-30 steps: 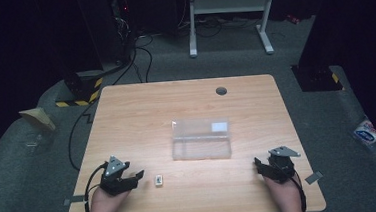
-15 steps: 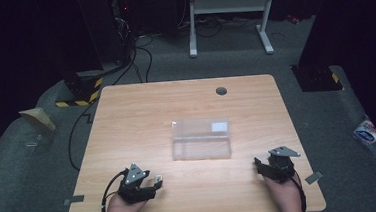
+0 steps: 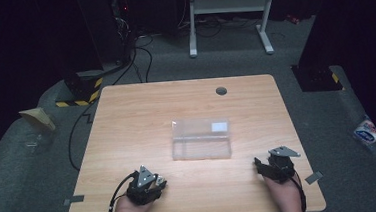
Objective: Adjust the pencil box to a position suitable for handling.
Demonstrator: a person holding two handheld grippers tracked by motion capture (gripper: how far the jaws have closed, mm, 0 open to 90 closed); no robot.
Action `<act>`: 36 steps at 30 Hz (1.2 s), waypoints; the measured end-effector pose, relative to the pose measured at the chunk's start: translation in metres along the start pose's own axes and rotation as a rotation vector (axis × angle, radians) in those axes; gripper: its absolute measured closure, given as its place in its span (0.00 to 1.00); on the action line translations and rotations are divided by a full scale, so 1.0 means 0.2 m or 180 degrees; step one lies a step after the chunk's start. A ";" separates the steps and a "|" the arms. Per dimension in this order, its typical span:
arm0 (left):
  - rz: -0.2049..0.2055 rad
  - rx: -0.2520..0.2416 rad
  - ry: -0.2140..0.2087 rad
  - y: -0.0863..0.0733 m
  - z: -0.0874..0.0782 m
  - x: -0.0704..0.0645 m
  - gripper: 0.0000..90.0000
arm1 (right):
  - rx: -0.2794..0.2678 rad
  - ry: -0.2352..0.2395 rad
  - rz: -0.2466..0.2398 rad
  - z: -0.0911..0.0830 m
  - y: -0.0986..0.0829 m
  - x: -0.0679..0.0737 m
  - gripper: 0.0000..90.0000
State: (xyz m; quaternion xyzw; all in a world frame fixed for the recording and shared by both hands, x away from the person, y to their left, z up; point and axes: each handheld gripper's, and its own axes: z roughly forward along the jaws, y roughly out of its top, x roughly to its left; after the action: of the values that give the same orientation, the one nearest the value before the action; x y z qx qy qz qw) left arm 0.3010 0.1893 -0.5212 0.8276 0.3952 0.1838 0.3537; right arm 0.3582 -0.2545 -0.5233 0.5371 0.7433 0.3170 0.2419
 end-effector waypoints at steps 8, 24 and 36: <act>0.0050 -0.0055 -0.0099 -0.02 -0.01 0.01 0.75 | 0.0000 0.0007 0.0008 0.00 0.00 0.00 0.37; -0.0135 -0.0139 -0.0068 -0.01 0.00 0.08 0.75 | 0.0006 0.0017 0.0011 0.00 0.00 0.00 0.37; -0.0151 -0.0255 -0.0047 0.01 -0.02 0.07 0.75 | 0.0000 0.0015 -0.0002 0.00 0.00 0.00 0.37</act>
State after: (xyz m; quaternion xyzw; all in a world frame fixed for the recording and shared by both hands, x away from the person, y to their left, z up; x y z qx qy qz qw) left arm 0.3092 0.2016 -0.5156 0.8045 0.4044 0.1851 0.3937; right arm 0.3575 -0.2550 -0.5232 0.5361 0.7441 0.3181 0.2403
